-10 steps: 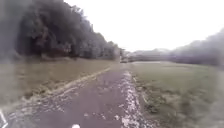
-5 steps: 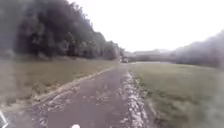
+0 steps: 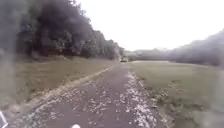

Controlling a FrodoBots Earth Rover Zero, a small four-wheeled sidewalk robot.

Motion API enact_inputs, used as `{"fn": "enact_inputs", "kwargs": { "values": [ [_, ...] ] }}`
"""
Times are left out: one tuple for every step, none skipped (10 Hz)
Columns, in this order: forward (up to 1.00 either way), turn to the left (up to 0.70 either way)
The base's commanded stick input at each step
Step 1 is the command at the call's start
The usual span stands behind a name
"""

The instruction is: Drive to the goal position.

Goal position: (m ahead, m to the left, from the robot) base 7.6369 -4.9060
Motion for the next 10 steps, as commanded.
{"fn": "enact_inputs", "kwargs": {
  "values": [
    [1.0, -0.18],
    [1.0, -0.2],
    [1.0, -0.03],
    [1.0, 0.0],
    [1.0, 0.0],
    [1.0, 0.0],
    [1.0, 0.0],
    [1.0, 0.0],
    [1.0, 0.0],
    [1.0, 0.0]
  ]
}}
